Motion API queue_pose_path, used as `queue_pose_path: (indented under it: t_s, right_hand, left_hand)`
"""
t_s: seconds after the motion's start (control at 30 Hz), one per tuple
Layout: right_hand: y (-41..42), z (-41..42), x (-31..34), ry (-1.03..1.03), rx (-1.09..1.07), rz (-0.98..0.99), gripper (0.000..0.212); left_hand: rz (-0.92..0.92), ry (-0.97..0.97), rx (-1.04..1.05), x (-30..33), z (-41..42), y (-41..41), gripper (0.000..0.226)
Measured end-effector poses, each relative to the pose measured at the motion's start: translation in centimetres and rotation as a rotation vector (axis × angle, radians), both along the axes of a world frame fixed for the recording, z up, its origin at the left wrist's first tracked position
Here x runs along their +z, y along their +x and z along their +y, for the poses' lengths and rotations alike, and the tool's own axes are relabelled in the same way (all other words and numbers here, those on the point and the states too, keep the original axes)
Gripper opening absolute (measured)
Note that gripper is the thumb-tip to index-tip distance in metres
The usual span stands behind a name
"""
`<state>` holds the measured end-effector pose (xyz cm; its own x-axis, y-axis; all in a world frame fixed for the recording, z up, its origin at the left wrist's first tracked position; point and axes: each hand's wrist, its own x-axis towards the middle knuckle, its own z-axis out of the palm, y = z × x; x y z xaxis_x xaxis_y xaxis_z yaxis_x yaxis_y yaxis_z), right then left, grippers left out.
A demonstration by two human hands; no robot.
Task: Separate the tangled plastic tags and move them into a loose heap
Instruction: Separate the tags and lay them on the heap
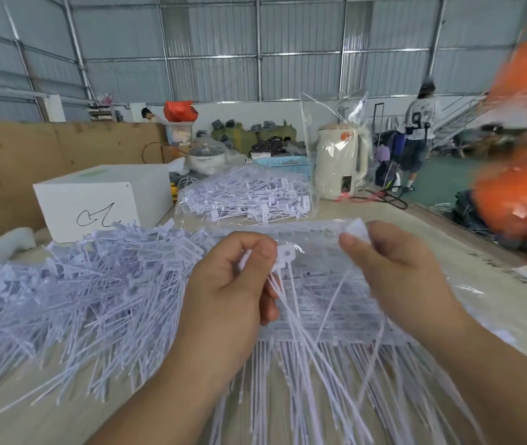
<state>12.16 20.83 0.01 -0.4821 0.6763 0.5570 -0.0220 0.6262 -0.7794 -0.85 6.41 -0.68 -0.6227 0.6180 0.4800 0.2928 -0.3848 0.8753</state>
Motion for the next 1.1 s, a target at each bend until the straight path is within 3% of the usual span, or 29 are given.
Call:
queue_pose_path:
  t_s: [0.13,0.33,0.5,0.67,0.8,0.97,1.1]
  right_hand:
    - [-0.7,-1.3,-0.9,0.181,0.313,-0.162,0.016]
    - [-1.1,-1.7,-2.0,0.339,0.374,-0.462,0.058]
    - [-1.1,-1.5,-2.0,0.343,0.408,-0.468,0.059]
    - [-0.5,-0.8,-1.4,0.265,0.375,-0.439,0.044]
    - [0.2,-0.6,-0.7,0.258,0.391,-0.537,0.04]
    - [-0.2,-1.4,-0.7,0.088,0.438,-0.373,0.022]
    - [-1.1,-2.5,-1.1,0.138,0.329,-0.287,0.03]
  left_hand:
    - [0.066,-0.127,0.024,-0.6,0.3,-0.6,0.016]
    - [0.126,-0.196,-0.065,-1.0,0.5,-0.4,0.015]
    - [0.1,-0.207,-0.13,-0.9,0.6,-0.4,0.009]
    - [0.034,-0.222,-0.125,-0.8,0.8,-1.2,0.016]
    - [-0.033,-0.174,-0.133,-0.6,0.8,-2.0,0.015]
    - [-0.142,-0.121,-0.194,-0.7,0.9,-1.6,0.005]
    - [-0.223,-0.016,-0.17,-0.5,1.0,-1.1,0.003]
